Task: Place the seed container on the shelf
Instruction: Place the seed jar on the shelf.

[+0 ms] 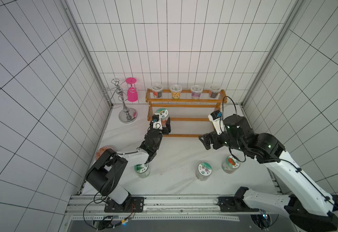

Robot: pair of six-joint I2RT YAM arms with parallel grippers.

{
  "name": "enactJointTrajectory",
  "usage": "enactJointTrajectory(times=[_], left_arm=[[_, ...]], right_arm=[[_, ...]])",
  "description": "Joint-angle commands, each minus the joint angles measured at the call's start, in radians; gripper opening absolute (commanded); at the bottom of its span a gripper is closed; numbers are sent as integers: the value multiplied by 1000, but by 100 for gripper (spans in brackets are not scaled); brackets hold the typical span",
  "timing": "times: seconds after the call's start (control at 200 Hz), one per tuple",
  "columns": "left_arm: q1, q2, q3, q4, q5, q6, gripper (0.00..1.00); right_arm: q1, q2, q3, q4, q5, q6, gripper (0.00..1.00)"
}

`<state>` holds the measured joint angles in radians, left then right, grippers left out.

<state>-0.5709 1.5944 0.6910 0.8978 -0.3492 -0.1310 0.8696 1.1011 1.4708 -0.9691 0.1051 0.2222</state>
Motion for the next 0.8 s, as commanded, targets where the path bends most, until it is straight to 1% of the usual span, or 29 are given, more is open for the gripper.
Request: enactJointTrajectory(times=[0.0, 0.255, 0.41, 0.795], left_arm=[[23, 48, 61, 93, -19, 17, 65], [41, 143, 136, 82, -55, 48, 65], [58, 178, 167, 69, -56, 47, 65], [93, 264, 288, -42, -44, 69, 65]], right_arm=[[-10, -21, -24, 21, -5, 14, 99], [-13, -42, -49, 27, -8, 11, 99], [-15, -52, -68, 35, -13, 16, 99], [-18, -73, -102, 40, -15, 26, 99]])
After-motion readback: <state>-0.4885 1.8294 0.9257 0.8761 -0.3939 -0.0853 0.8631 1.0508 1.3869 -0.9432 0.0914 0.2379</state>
